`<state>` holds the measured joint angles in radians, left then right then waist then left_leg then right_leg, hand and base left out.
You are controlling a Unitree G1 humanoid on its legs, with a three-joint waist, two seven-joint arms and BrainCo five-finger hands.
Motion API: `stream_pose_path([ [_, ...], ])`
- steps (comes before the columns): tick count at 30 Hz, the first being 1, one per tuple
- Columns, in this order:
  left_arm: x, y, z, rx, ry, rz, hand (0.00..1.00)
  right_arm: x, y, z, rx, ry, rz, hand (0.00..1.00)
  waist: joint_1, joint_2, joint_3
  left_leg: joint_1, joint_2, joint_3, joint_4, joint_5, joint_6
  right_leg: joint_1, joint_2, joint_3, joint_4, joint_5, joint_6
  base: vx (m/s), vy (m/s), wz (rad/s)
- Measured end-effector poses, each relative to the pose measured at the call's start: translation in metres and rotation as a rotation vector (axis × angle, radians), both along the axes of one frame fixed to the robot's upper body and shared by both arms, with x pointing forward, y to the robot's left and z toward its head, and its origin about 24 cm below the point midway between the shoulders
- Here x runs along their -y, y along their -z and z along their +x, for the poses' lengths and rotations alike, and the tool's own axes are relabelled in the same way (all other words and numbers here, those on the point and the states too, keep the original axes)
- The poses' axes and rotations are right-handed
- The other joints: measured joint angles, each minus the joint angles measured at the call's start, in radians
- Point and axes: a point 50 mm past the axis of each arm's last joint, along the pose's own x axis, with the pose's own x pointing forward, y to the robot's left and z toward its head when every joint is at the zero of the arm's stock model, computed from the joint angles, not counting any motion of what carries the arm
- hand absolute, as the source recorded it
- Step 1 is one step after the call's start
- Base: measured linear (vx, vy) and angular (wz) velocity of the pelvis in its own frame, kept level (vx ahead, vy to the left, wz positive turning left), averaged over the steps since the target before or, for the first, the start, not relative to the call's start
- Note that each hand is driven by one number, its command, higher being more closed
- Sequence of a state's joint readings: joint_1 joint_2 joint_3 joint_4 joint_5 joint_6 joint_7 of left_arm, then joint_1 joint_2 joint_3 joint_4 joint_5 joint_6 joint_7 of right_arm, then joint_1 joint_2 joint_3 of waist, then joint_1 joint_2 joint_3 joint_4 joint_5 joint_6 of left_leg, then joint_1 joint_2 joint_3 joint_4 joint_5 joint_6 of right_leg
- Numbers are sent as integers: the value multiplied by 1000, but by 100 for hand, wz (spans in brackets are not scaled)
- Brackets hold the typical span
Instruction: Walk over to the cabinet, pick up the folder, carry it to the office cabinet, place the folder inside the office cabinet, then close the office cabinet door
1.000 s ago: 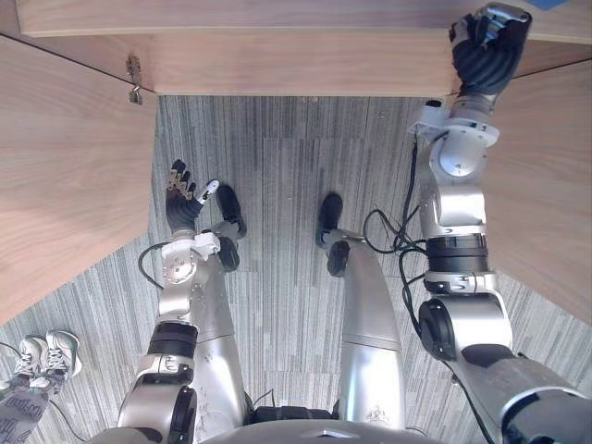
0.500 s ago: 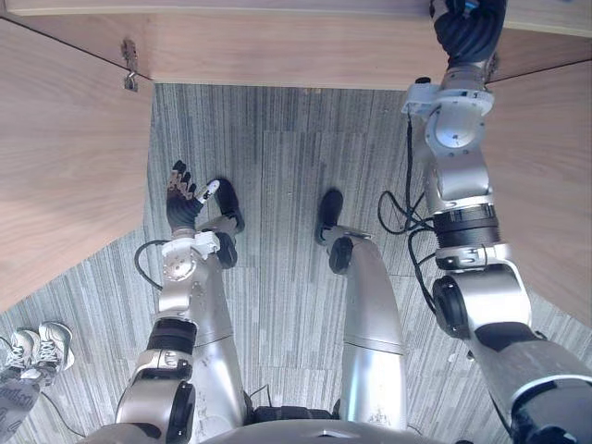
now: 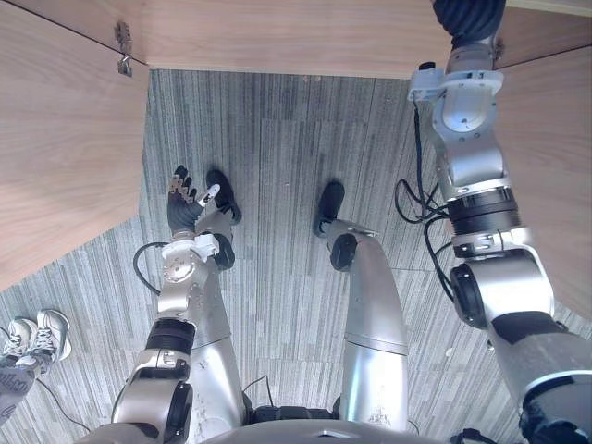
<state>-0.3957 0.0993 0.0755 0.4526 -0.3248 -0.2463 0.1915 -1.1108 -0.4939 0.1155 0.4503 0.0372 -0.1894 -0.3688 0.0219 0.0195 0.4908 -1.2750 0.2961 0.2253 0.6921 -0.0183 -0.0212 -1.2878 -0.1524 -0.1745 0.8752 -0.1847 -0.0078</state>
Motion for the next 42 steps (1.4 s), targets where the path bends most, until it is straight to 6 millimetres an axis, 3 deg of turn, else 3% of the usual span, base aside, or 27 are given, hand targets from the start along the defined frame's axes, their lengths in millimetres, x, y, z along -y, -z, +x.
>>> stream_pose_path([
  [11, 2, -4, 1, 18, 2, -30, 0, 4, -13, -5, 21, 33, 31, 100, 8, 0, 0, 7, 0, 29, -77, 6, -6, -3, 0, -17, -58, 4, 5, -41, -48, 2],
  [18, 6, -10, 0, 40, -15, -57, 0, 8, 10, -25, 81, 63, 135, 100, 19, 0, 0, -4, 17, 19, -4, 48, 13, 0, 0, -13, -12, 28, -6, 0, -52, -4],
  [24, 8, -14, 2, 53, -22, -43, 0, 13, 16, -41, 151, 126, 183, 100, 11, 0, 0, -15, 31, 16, 70, 12, 11, 2, 1, 3, 22, 8, -5, 27, -31, -5],
  [28, 9, -15, 1, 57, -22, -36, 0, 13, 19, -41, 149, 139, 192, 100, 11, 0, 0, -16, 34, 4, 98, -21, 4, 3, 2, 7, 49, -21, 4, -3, -12, -2],
  [36, 9, -16, 1, 64, -27, -41, 0, 13, 19, -42, 156, 163, 170, 100, 11, 0, 0, -17, 34, 2, 99, -19, 2, 1, 2, 7, 53, -22, -3, -8, -8, 0],
  [42, 8, -17, 1, 66, -27, -40, 0, 12, 5, -38, 163, 118, 178, 100, 8, 0, 0, -31, 35, -6, 110, -23, 1, -3, 2, 3, 58, -21, -4, 0, 0, 0],
])
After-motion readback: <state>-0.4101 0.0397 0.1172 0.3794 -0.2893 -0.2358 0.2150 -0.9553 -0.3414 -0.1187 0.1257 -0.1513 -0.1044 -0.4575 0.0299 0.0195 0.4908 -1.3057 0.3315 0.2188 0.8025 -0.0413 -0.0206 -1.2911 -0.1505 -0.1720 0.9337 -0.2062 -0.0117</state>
